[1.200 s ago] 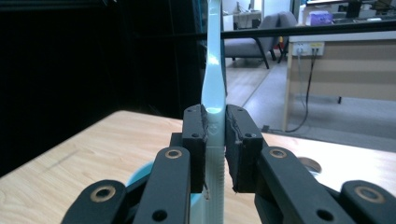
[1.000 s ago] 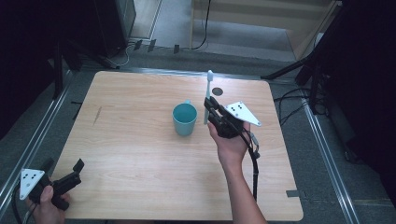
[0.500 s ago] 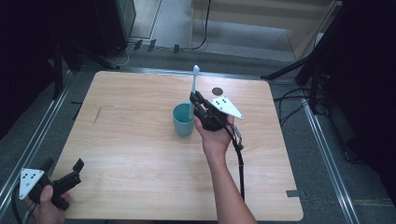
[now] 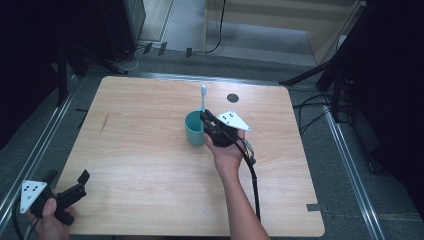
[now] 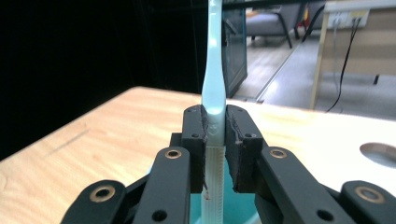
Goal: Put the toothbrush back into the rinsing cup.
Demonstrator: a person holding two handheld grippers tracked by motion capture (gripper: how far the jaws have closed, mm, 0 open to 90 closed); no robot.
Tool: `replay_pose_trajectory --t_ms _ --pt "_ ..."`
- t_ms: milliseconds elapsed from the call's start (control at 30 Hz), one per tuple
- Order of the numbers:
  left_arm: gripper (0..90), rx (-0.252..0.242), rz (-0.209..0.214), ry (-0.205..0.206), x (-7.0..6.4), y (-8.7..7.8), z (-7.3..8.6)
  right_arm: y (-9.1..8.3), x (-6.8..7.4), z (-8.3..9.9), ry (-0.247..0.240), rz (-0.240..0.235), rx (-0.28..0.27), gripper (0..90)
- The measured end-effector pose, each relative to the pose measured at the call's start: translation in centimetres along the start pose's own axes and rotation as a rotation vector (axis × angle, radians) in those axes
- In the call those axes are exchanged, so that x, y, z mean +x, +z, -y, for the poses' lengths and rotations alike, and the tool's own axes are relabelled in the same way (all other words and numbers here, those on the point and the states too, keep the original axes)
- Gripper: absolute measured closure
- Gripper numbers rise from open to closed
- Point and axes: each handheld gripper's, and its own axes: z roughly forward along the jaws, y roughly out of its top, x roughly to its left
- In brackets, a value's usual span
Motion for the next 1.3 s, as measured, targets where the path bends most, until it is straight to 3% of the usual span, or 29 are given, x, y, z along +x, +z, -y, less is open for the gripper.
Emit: replay_pose_trajectory --t_ms 267,700,833,967,1000,1100,1133,1167,1200,1300 --pt "0.0 0.003 -0.002 0.005 0.0 0.0 0.0 0.3 0.0 1.2 -0.008 -0.009 0.067 79.1" --pt "0.0 0.003 0.001 0.006 0.0 0.0 0.0 -0.2 -0.3 1.1 -0.013 -0.013 0.068 77.9" --pt "0.0 0.005 0.001 0.004 0.0 0.0 0.0 -1.2 -0.7 0.8 -0.002 -0.029 0.036 71.9" --pt "0.0 0.004 0.001 0.009 -0.1 0.0 0.0 -2.5 -1.3 0.6 -0.022 -0.021 0.013 66.4" --pt "0.0 0.005 -0.001 0.011 -0.1 0.0 0.0 -3.2 -1.8 0.6 0.001 -0.024 -0.008 64.6" --pt "0.0 0.005 -0.002 0.014 -0.1 0.0 0.0 -4.0 -2.3 0.6 0.027 -0.038 -0.007 61.2" --pt "0.0 0.006 -0.002 0.015 -0.1 0.0 0.0 -4.9 -2.8 0.5 -0.009 -0.016 -0.004 59.0" --pt "0.0 0.006 -0.001 0.016 -0.1 0.0 0.0 -4.9 -2.8 0.5 -0.009 -0.016 -0.004 59.0" --pt "0.0 0.005 0.0 0.017 -0.2 0.0 0.0 -5.9 -3.2 0.4 -0.081 0.022 0.011 59.0" --pt "0.0 0.005 0.0 0.02 -0.2 0.0 0.0 -6.9 -3.9 0.7 -0.081 0.047 -0.017 58.8"
